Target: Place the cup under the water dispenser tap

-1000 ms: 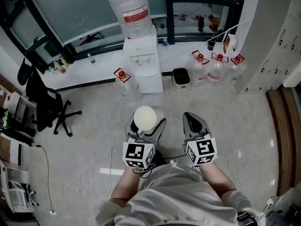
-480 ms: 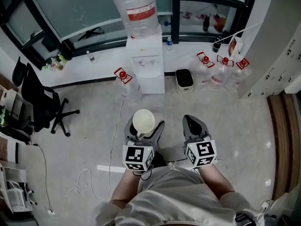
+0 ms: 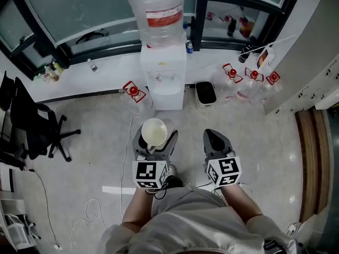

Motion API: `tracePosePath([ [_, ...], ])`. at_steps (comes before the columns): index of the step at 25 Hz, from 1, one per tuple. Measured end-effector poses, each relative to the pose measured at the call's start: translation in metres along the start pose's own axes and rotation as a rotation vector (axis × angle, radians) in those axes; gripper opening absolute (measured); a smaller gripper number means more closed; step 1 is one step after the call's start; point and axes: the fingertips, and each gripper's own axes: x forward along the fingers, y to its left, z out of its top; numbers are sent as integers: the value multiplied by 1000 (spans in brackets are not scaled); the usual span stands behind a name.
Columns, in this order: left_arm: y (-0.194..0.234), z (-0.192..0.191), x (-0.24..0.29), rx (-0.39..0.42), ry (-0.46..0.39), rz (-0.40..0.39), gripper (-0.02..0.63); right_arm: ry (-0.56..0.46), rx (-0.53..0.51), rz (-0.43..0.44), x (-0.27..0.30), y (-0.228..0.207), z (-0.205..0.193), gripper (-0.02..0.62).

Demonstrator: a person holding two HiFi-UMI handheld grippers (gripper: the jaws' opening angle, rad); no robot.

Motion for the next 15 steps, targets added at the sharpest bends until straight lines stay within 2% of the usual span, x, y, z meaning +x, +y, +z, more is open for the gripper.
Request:
tracePosePath([
  [8,74,5,39,-9,18,-16,443,23,3,-23,80,17,20,29],
  [15,102,-7,59,-20,72,-45,443,85,25,-14,122,27,10,29],
])
